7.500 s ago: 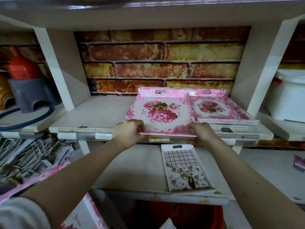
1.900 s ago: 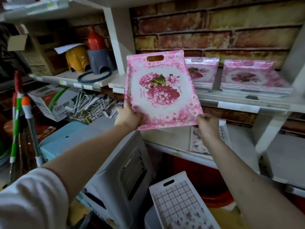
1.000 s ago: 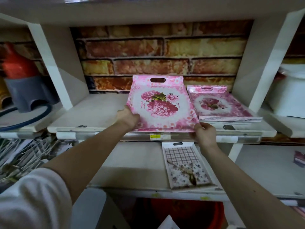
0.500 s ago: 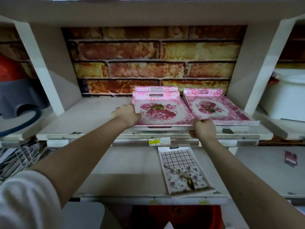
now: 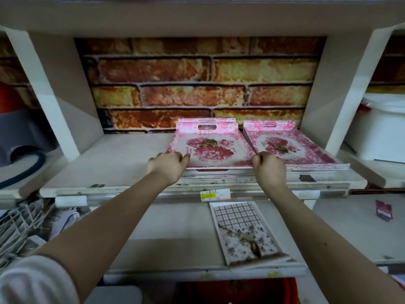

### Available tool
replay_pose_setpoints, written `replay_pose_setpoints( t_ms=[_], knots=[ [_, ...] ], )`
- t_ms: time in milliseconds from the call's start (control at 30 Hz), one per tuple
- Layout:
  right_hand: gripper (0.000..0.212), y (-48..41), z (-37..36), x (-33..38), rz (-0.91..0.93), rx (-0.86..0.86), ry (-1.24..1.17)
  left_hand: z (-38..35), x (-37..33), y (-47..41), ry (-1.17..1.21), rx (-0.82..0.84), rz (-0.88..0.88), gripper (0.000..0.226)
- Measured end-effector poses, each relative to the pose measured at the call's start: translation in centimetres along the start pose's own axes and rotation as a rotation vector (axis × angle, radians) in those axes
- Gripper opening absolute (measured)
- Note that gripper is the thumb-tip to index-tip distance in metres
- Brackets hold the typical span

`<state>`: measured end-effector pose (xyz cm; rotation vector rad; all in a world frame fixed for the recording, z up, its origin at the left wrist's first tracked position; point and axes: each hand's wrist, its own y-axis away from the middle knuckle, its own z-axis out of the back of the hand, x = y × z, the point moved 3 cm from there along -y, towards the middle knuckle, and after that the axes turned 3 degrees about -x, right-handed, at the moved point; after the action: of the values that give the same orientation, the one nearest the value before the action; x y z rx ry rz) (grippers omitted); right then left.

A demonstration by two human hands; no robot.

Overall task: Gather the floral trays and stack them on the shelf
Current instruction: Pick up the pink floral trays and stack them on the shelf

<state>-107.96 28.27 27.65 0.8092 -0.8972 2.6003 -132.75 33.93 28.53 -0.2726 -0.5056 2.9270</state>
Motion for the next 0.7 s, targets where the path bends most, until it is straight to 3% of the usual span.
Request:
replay_pose_setpoints(
  t_ms=[167,533,700],
  knots=[
    [0.028,-1.5,-1.0,0.2,0.031,0.108,-0.048,-0.3,0.5,-1.1,0.049,-0.081,-0.023,0.049],
    [0.026,-2.3,-3.6,0.2,0.035,0.129,0.158,-3.4,0.8,-3.4,0.083,0.008,-0.024,0.051],
    [0.025,-2.0,-4.9,-1.0,0.008,0.112,0.157,-5.2,0.6,-3.2,0.019,-0.073,-0.025,0.049]
  ],
)
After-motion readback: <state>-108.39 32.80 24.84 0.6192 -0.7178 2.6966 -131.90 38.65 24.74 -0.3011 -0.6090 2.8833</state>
